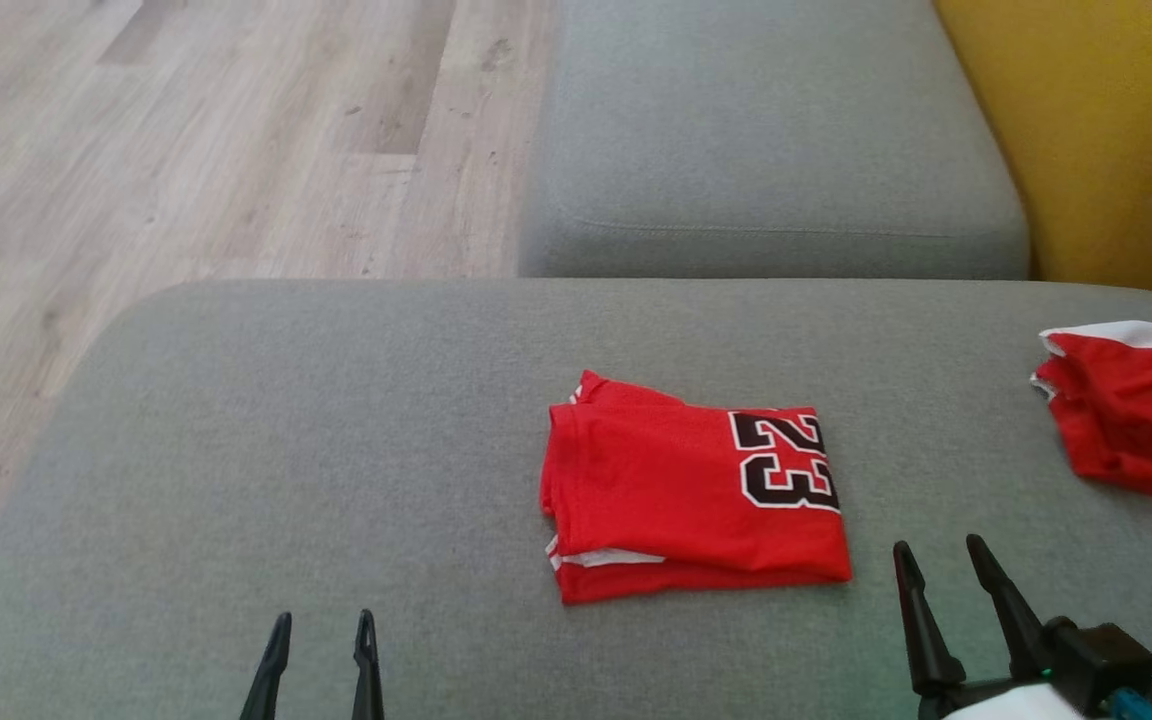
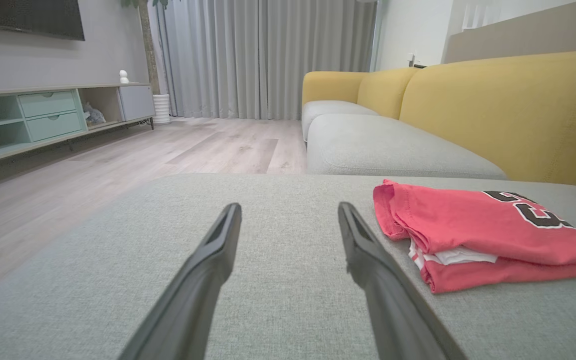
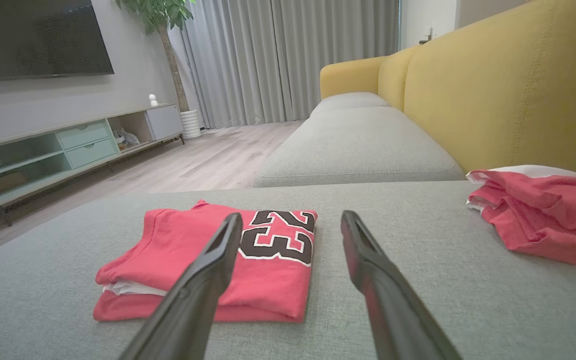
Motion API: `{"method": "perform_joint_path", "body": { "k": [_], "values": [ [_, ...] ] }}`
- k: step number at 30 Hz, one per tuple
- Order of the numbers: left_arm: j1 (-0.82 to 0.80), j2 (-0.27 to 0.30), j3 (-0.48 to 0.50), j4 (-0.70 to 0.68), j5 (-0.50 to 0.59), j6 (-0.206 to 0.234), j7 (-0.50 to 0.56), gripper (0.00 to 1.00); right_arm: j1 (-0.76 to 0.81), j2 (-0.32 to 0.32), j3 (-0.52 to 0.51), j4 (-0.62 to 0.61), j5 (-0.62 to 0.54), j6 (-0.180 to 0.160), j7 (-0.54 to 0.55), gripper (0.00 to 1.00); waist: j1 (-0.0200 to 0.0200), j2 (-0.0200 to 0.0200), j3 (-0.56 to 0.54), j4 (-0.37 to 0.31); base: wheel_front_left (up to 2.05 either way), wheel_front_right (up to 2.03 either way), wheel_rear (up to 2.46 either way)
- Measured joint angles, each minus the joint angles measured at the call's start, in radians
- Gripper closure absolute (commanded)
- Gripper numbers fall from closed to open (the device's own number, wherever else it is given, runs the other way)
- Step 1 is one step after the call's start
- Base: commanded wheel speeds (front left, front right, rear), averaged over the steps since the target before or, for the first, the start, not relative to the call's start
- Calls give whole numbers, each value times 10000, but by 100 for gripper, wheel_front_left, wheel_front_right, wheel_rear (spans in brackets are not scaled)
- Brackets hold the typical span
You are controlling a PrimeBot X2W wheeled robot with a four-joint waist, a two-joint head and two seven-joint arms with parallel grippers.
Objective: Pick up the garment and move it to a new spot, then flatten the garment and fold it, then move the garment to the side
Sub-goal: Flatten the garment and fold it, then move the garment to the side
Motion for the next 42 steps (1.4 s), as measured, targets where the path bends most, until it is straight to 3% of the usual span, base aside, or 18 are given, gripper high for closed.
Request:
{"method": "perform_joint_path", "body": {
  "k": [17, 42],
  "values": [
    [214, -4, 276, 194, 165, -330, 0, 0, 221, 232, -21, -56, -491, 0, 0, 0, 1, 0, -170, -273, 0, 0, 0],
    [170, -10, 293, 65, 267, -326, 0, 0, 222, 305, -148, 56, -796, 0, 0, 0, 2, 0, 14, -627, 0, 0, 0]
  ]
}}
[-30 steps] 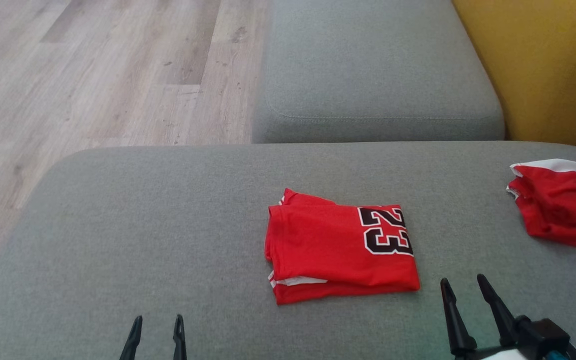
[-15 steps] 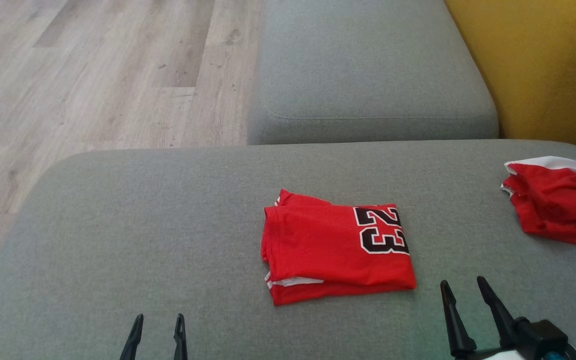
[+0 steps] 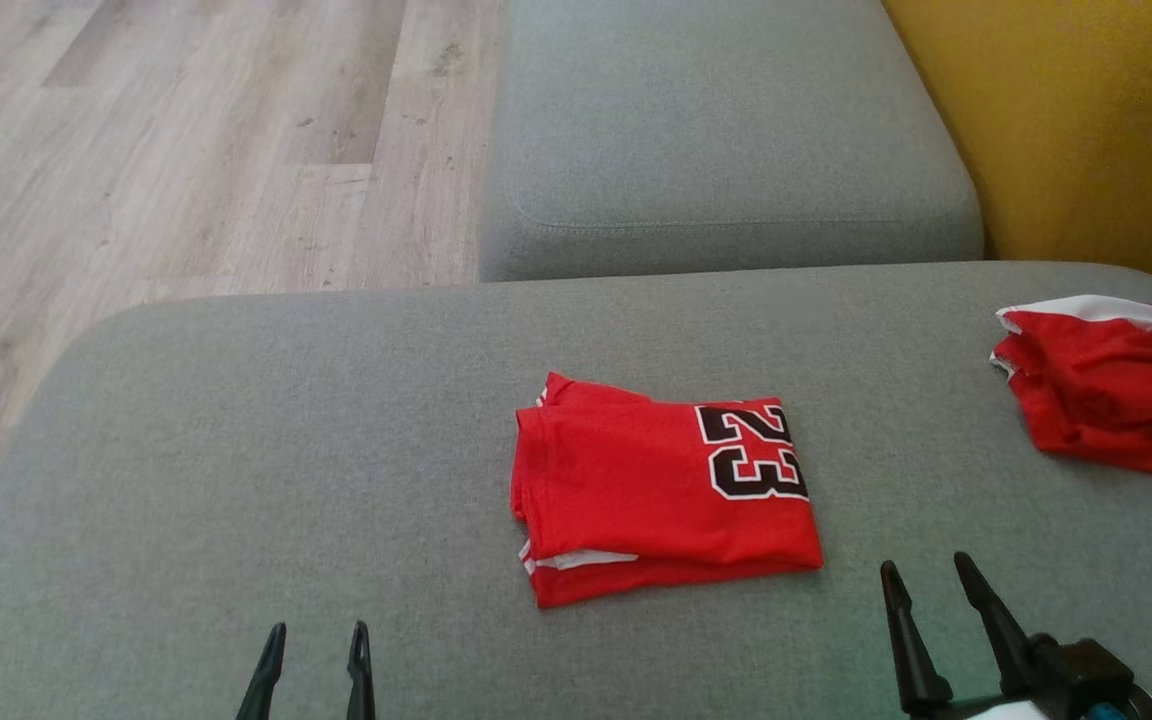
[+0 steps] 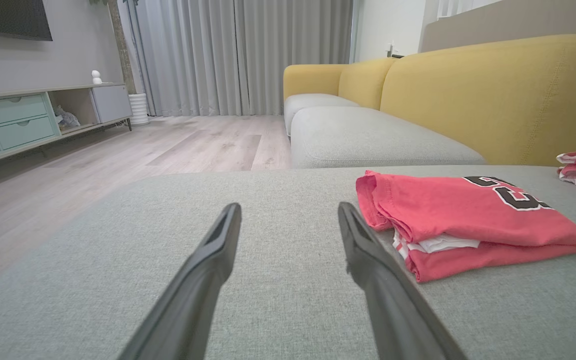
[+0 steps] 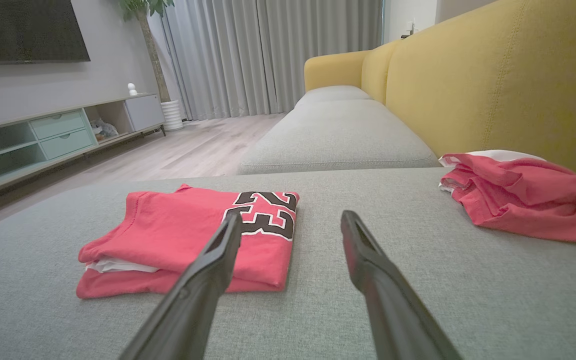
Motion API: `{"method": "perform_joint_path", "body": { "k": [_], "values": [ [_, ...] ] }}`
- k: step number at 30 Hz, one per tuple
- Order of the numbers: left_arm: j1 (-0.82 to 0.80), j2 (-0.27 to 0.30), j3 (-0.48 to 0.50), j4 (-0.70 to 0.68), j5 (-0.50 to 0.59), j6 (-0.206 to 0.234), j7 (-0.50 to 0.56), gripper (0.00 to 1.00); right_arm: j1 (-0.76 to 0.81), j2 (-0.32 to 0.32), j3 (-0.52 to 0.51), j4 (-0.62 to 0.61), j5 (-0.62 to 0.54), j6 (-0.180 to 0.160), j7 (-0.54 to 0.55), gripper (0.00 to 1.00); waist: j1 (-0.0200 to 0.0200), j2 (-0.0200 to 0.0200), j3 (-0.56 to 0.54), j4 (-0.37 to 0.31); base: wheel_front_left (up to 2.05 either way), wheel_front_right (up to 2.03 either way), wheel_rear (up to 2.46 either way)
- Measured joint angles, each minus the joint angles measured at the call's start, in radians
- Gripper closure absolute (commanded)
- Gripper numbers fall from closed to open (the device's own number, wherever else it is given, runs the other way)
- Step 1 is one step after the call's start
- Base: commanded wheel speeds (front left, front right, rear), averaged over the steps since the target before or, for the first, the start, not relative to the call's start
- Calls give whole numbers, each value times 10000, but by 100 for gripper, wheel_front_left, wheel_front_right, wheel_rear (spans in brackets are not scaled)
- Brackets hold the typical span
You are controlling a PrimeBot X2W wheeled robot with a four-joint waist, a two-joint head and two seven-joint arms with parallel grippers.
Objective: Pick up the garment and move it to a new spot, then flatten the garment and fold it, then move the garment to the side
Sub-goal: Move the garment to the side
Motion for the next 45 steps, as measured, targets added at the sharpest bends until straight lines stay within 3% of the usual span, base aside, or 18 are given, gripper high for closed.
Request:
{"method": "perform_joint_path", "body": {
  "k": [8, 16, 27, 38, 39, 41, 45],
  "values": [
    [-23, 0, -40, -242, -6, 98, 0, 0, -11, -4, 6, 40, -81, 0, 0, 0, 0, 0, 228, -137, 0, 0, 0],
    [-292, -2, -253, -268, -33, 215, 0, 0, -369, -4, 67, 1183, -274, 0, 0, 0, 0, 0, 729, -225, 0, 0, 0],
    [-1181, -17, -917, -324, -33, 263, 0, 0, -3428, -4, 453, 3639, 293, 0, 58, 0, 1, 0, 1813, -134, 0, 0, 0],
    [-1969, -21, -1396, -117, -31, 336, 0, 0, -6269, -104, 374, 6226, 512, 0, 1870, 0, 2, 0, 2789, 514, 0, 0, 0],
    [-1995, -21, -1419, -100, -31, 351, 0, 0, -6315, -104, 393, 6395, 575, 0, 2015, 22, 1, 0, 2835, 564, 0, 0, 0],
    [-2094, -21, -1457, -96, -31, 370, 0, 0, -6406, -104, 477, 6535, 803, 0, 2184, 100, 0, 0, 2925, 637, 0, 0, 0],
    [-2213, -21, -1499, -113, -50, 454, 0, 0, -6664, -121, 658, 6520, 1003, 0, 2197, 100, 0, 0, 3090, 613, 0, 0, 0]
  ]
}}
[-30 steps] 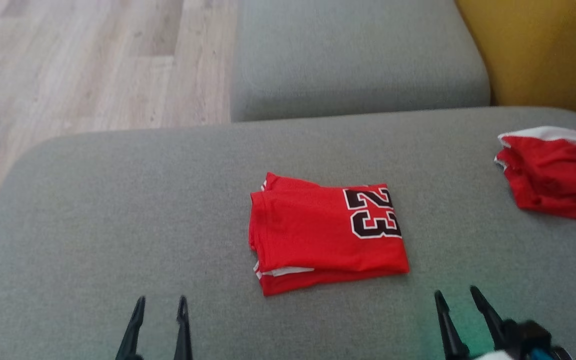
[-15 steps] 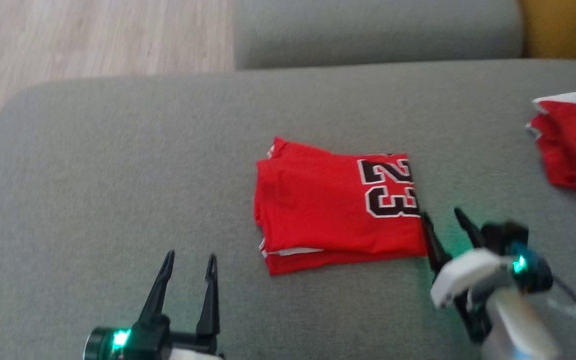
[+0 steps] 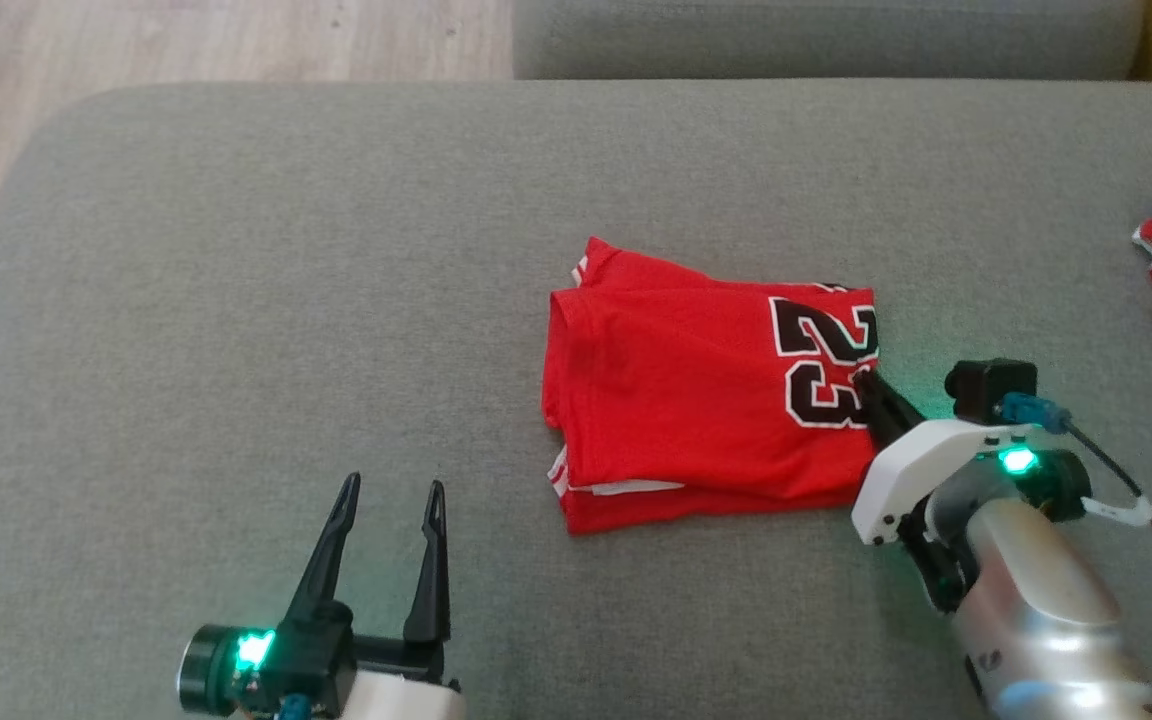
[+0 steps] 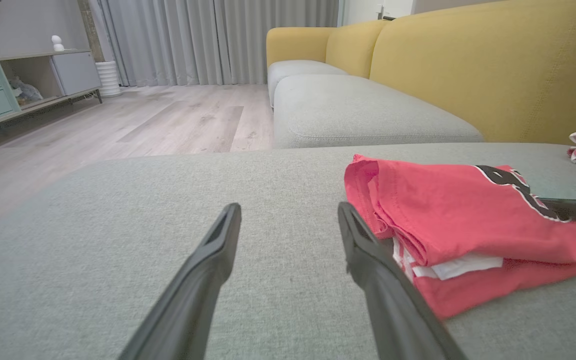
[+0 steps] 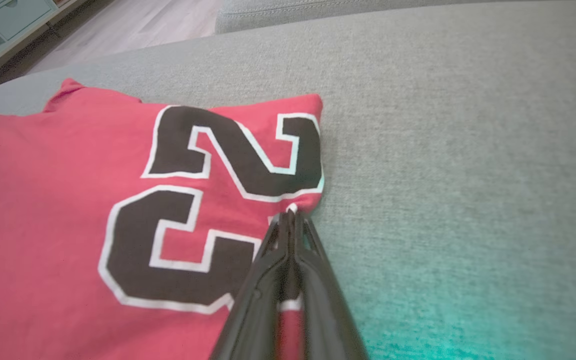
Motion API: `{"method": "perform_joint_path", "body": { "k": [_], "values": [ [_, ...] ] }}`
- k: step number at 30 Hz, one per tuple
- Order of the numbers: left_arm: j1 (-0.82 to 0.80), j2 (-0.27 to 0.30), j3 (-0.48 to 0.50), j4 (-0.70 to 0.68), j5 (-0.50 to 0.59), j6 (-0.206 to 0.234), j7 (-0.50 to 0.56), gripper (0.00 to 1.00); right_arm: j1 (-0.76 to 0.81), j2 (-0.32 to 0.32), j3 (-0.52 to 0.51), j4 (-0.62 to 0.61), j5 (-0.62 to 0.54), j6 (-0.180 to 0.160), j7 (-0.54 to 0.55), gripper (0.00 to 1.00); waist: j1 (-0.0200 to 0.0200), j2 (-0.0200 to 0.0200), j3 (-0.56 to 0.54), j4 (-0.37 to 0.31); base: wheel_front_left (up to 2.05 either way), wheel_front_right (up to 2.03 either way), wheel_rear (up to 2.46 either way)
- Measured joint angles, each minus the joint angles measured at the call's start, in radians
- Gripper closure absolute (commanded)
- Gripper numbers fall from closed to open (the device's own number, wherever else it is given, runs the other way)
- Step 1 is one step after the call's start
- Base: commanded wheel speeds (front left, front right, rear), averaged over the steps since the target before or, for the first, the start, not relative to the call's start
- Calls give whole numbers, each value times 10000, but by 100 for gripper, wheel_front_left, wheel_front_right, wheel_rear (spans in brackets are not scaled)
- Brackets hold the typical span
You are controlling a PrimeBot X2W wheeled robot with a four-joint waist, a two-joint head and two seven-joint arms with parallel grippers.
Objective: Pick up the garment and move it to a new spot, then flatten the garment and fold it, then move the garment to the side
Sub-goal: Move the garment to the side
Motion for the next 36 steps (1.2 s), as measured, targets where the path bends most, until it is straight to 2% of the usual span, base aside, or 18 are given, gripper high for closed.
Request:
{"method": "perform_joint_path", "body": {
  "k": [4, 9, 17, 18, 24, 32, 34, 36],
  "values": [
    [-111, -2, -42, -46, -73, 75, 0, 0, -121, -316, 61, -213, -2, 2, -174, 100, 0, 0, 182, -206, 0, 0, 0],
    [-378, -4, -117, -75, -159, 159, 0, 0, -889, -1266, -113, -784, -150, 2, -105, 100, 0, 0, 505, -515, 0, 0, 0],
    [-1008, -12, -240, -109, -257, 173, 0, 0, -2063, -3033, -570, -1996, -771, 2, 788, 100, 1, 0, 1174, -882, 0, 0, 0],
    [-1008, -12, -240, -109, -257, 173, 0, 0, -2063, -3033, -570, -1996, -771, 2, 788, 100, 1, 0, 1174, -882, 0, 0, 0],
    [-1306, -15, -397, -44, -261, 171, 0, 0, -2627, -4387, -853, -3091, -1122, 2, 1841, 100, 0, 0, 1595, -1018, 0, 0, 0],
    [-1705, -25, -568, -19, -516, 174, 0, 0, -2558, -6190, -1618, -4288, -1225, 2, 3475, 100, 0, 0, 2059, -912, 0, 0, 0],
    [-1790, -29, -631, -21, -608, 219, 0, 0, -2401, -6483, -1923, -4441, -1229, 2, 3670, 0, 0, 0, 2145, -843, 0, 0, 0],
    [-1859, -29, -713, -19, -654, 261, 0, 0, -2109, -6646, -2299, -4466, -1248, 2, 3691, 0, 0, 0, 2188, -761, 0, 0, 0]
  ]
}}
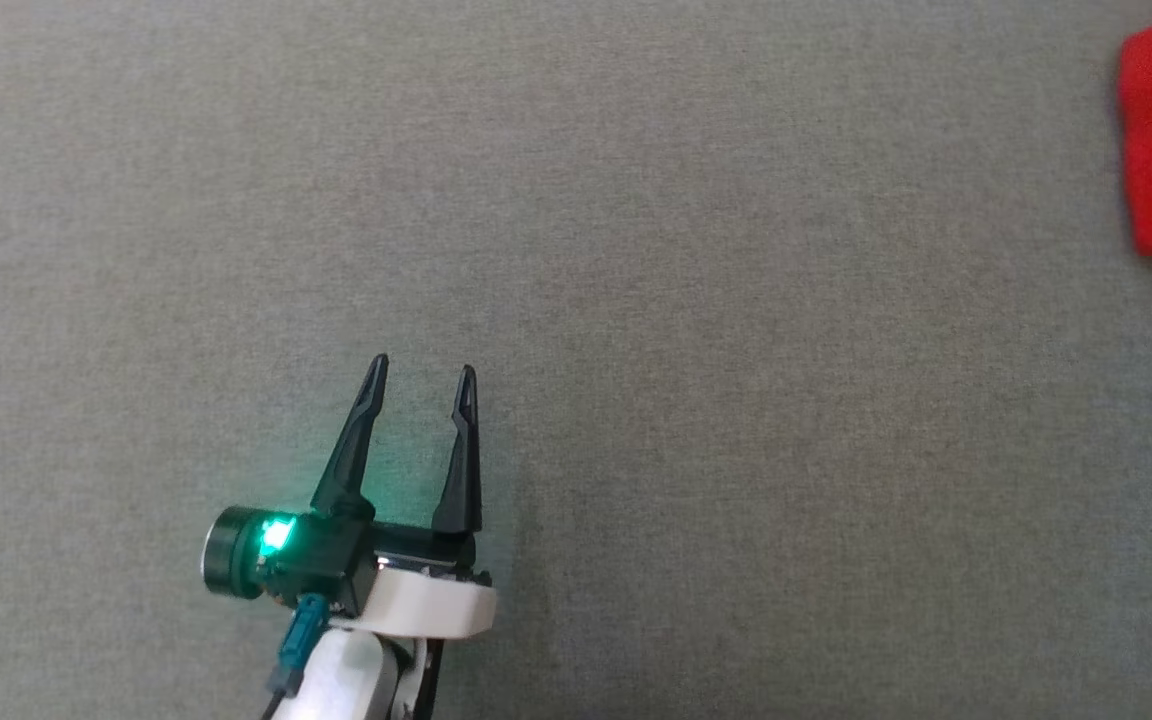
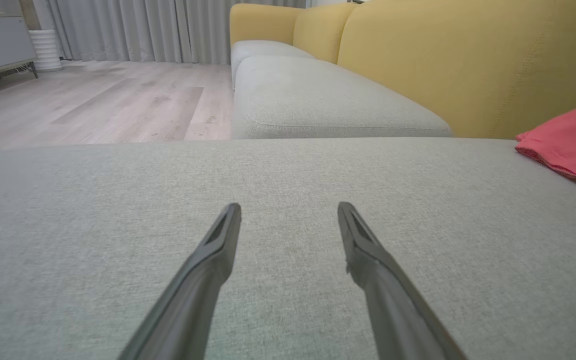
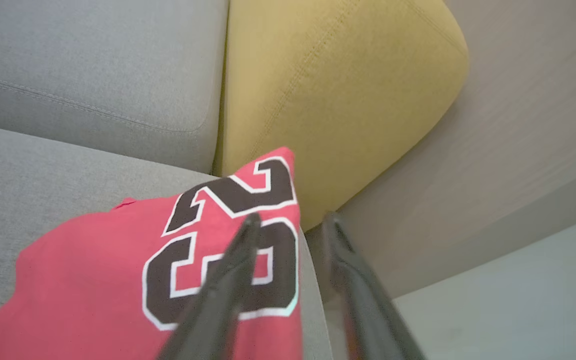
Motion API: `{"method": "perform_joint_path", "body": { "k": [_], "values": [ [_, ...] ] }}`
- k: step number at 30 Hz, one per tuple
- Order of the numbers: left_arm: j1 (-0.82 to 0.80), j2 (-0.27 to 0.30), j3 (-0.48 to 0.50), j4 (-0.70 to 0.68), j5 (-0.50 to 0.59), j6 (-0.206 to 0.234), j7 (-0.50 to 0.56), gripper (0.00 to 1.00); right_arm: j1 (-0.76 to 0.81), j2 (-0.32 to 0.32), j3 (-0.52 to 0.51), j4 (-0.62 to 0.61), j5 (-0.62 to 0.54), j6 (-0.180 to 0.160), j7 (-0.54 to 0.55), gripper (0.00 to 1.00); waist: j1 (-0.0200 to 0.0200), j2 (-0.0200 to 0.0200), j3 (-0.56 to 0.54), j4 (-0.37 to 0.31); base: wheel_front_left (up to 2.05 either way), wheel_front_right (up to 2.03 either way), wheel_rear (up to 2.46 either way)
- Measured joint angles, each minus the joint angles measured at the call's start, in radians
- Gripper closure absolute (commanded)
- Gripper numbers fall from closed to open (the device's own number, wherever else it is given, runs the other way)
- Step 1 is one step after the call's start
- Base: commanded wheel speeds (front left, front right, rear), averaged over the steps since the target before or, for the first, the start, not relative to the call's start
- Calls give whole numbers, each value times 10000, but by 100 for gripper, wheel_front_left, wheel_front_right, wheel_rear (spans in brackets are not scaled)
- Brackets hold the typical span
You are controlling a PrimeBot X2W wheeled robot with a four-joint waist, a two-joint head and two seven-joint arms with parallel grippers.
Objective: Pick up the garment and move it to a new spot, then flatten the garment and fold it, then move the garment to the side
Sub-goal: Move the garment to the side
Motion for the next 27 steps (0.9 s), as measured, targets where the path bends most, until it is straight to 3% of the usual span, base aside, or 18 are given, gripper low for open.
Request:
{"method": "perform_joint_path", "body": {
  "k": [3, 6, 13, 19, 23, 27],
  "values": [
    [-60, -8, -6, 31, -73, 88, 0, 0, 545, 25, -460, 10, -79, 0, 86, 0, 1, 0, -69, 103, 0, 0, 0],
    [-36, -8, 19, 148, -138, 125, 0, 0, 1264, 462, -874, -232, -589, 0, -98, 0, -1, 0, -378, 179, 0, 0, 0],
    [693, -15, 374, 242, -562, -280, 0, 0, 2670, 2963, -731, -754, -1258, 0, -1108, 0, -2, 0, -1386, 222, 0, 0, 0],
    [1573, -13, 802, 445, -541, -270, 0, 0, 4044, 4782, 729, -385, -591, 0, -3428, 0, -4, 1, -2508, 213, 0, 0, 0],
    [2060, -10, 1141, 311, -391, -278, 0, 0, 4696, 5503, 2134, 293, 203, 0, -5191, 0, -4, 1, -3271, 218, 0, 0, 0],
    [2520, -8, 1536, 128, -253, -278, 0, 0, 5335, 5971, 2963, 727, 564, 0, -5812, 0, -4, 1, -3897, 233, 0, 0, 0]
  ]
}}
